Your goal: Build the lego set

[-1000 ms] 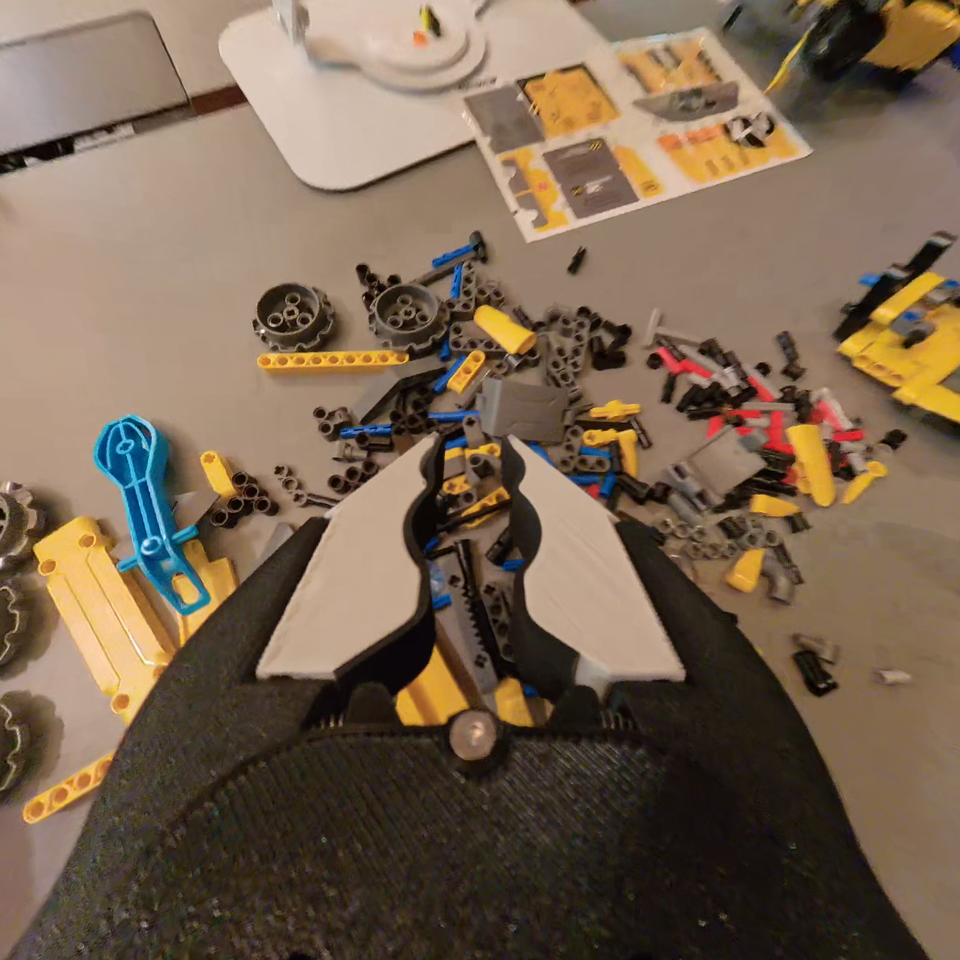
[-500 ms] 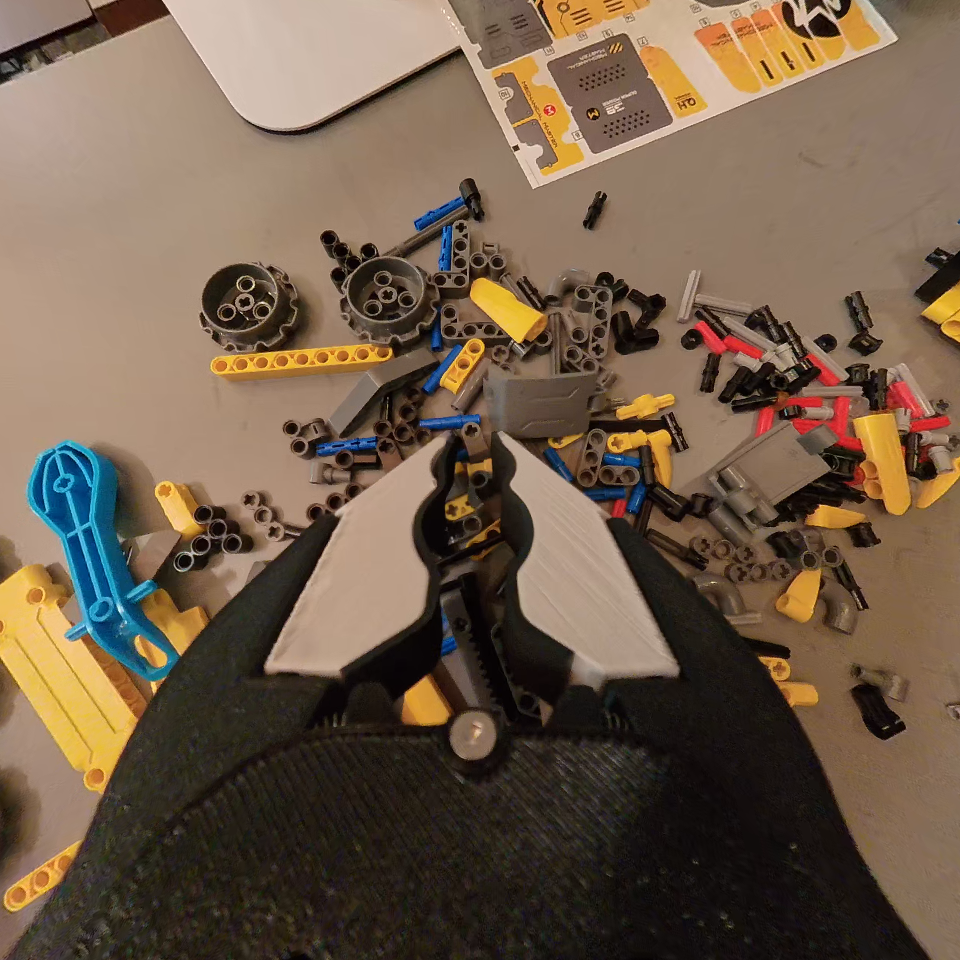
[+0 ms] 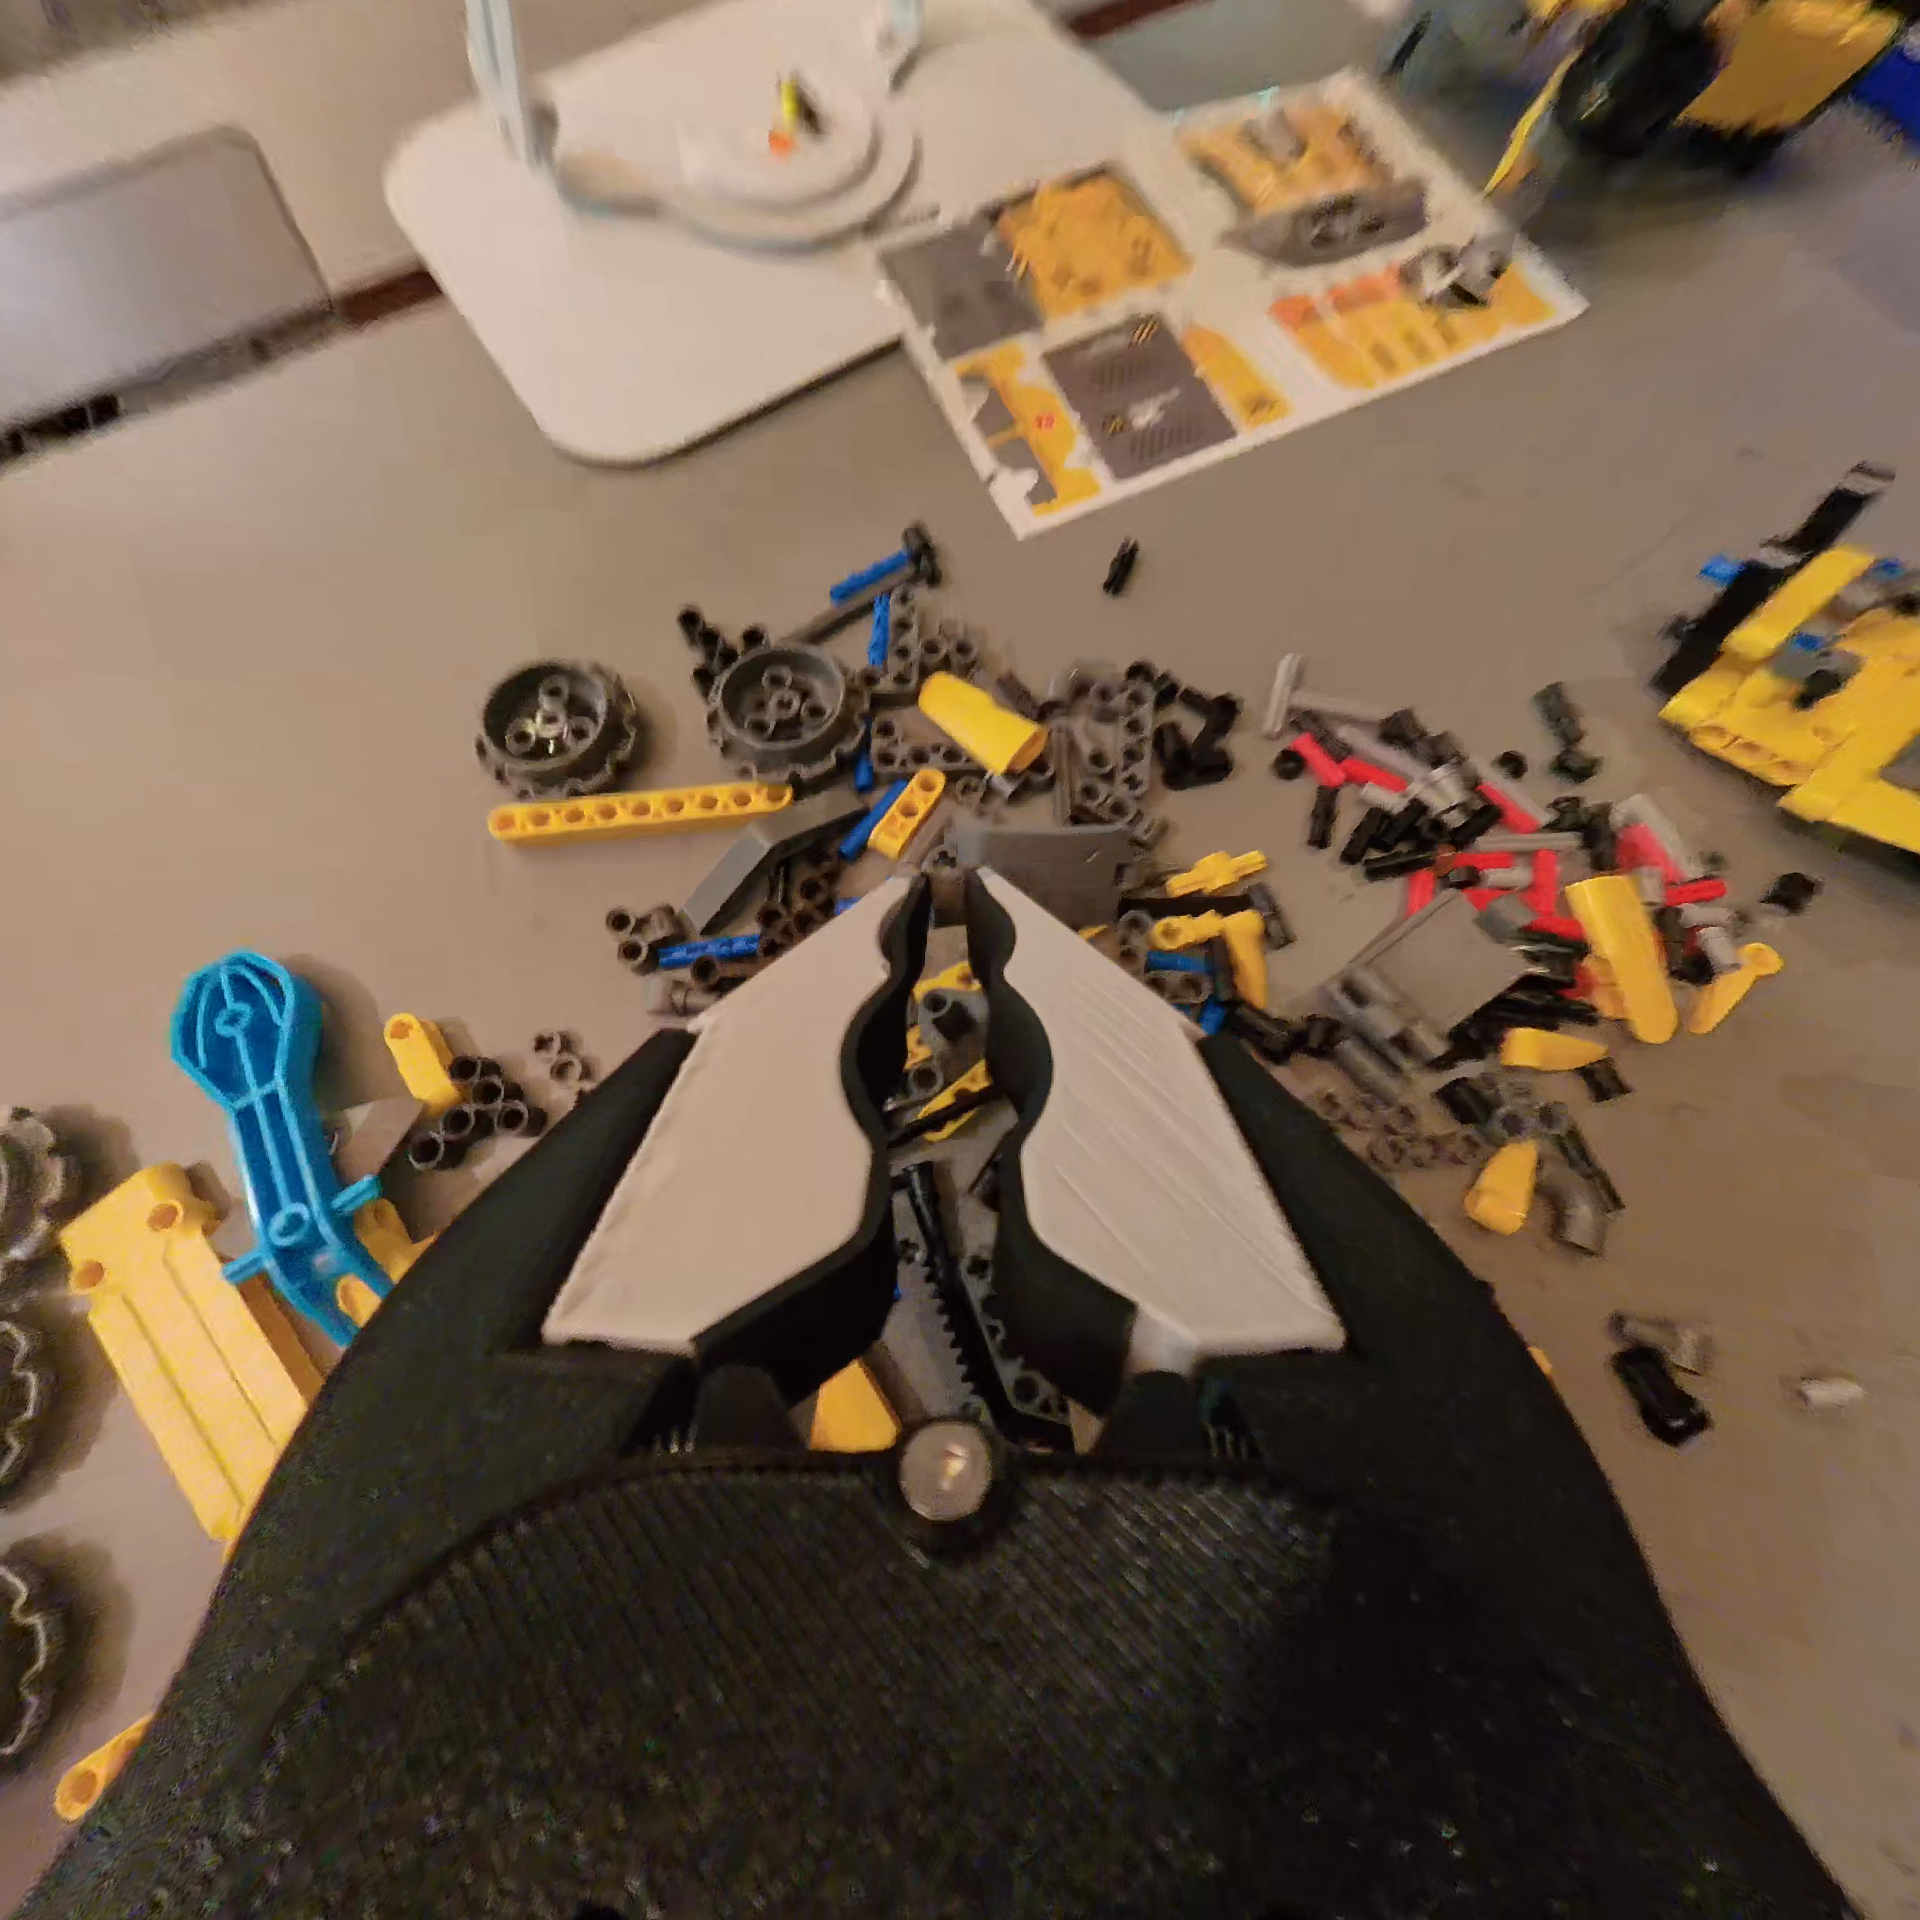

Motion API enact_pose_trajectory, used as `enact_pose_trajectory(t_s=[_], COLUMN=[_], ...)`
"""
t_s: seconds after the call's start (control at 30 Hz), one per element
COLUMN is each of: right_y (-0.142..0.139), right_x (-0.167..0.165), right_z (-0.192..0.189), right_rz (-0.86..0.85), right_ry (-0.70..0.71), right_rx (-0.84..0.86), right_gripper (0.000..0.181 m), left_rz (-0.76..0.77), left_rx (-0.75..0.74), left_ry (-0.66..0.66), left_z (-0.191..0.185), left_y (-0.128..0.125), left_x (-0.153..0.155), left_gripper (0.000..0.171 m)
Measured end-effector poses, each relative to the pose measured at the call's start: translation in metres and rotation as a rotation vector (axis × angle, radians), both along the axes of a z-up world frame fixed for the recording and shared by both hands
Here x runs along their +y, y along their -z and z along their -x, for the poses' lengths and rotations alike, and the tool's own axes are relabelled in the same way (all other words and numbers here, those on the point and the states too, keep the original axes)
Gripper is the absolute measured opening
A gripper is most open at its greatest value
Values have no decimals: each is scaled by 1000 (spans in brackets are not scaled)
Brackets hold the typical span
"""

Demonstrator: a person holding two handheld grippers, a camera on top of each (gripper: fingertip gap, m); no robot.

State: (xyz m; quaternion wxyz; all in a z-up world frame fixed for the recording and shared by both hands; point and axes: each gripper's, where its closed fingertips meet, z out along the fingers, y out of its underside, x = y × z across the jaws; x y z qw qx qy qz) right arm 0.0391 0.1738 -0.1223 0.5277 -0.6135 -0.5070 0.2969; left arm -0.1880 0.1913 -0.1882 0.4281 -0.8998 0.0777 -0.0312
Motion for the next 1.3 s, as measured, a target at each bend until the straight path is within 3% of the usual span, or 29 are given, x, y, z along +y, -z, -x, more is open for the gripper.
enact_pose_trajectory(t_s=[0.1,0.2,0.33,0.43,0.63,0.87,1.07,1.13,1.3], right_y=[0,1,0,0,-1,2,2,1,1], right_x=[1,3,3,3,2,2,3,2,2], right_z=[-1,-2,-2,-2,-3,-2,-2,-2,-2], right_rz=[-1,0,1,-5,4,-7,-7,-8,-6], right_ry=[5,13,11,10,6,12,12,11,9], right_rx=[-2,-4,-1,-4,10,-10,-11,-9,-6], right_gripper=[49,49,49,49,49,49,49,49,49], left_rz=[-98,-132,-31,53,27,124,128,130,41], left_rx=[-10,-32,-54,-19,-39,-117,41,81,60], left_ry=[74,223,435,506,377,320,297,297,303], left_z=[-24,-74,-150,-181,-153,-141,-139,-137,-139], left_y=[-24,-35,-17,5,-2,21,34,35,15], left_x=[-6,-22,-54,-71,-70,-67,-56,-55,-54], left_gripper=[2,0,0,0,1,25,19,7,4])
